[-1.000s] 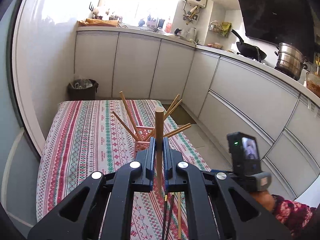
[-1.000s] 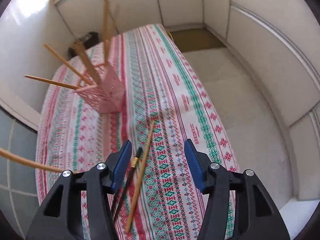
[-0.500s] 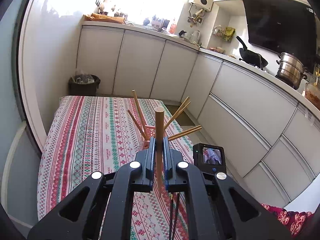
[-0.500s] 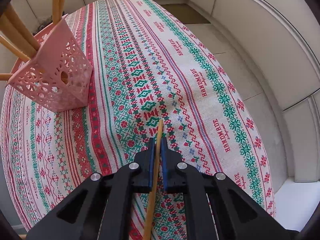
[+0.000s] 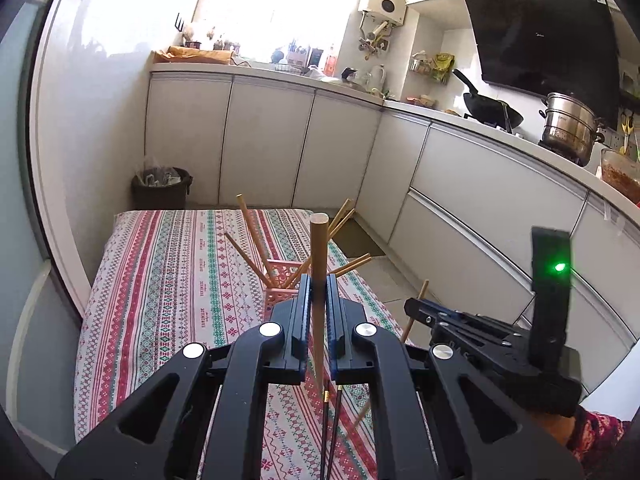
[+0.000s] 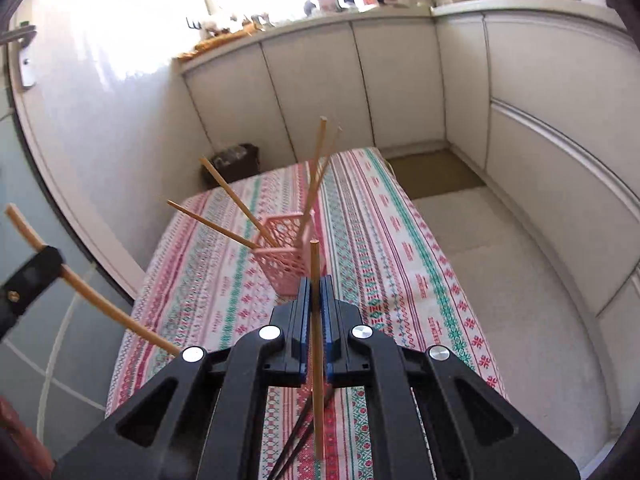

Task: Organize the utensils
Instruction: 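Carry both chopsticks over the pink cup and open both tools to drop them in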

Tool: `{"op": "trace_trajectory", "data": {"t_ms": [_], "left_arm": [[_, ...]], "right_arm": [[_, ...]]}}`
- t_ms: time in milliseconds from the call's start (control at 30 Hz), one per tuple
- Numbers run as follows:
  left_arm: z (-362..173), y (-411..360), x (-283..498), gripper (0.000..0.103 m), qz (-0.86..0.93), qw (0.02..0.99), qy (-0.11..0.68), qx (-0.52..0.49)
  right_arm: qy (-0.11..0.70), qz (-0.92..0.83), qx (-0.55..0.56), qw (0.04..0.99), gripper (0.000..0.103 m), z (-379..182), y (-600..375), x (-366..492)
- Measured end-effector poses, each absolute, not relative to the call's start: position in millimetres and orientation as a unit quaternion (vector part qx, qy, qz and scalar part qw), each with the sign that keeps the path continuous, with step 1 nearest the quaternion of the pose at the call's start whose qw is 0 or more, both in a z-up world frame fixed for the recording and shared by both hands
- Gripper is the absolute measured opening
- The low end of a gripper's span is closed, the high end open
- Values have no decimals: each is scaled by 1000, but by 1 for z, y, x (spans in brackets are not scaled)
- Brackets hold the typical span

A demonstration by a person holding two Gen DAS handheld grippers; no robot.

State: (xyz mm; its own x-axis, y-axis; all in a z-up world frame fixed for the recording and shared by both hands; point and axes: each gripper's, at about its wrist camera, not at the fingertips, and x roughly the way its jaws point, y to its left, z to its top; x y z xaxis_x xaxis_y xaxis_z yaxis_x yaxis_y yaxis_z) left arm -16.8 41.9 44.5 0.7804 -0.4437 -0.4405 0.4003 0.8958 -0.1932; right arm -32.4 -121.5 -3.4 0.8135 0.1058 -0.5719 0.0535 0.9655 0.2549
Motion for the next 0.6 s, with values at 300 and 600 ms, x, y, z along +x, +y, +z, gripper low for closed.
{"op": "trace_trajectory", "data": {"t_ms": [300,600], "left_arm": [[73,19,-10,6,-204,953,224,-12],[109,8,24,6,-184,964,194,-1]], "right_arm": [[281,48,135,949,5,61,-130,-31],[246,65,144,956,5,118,-141,-8]]}}
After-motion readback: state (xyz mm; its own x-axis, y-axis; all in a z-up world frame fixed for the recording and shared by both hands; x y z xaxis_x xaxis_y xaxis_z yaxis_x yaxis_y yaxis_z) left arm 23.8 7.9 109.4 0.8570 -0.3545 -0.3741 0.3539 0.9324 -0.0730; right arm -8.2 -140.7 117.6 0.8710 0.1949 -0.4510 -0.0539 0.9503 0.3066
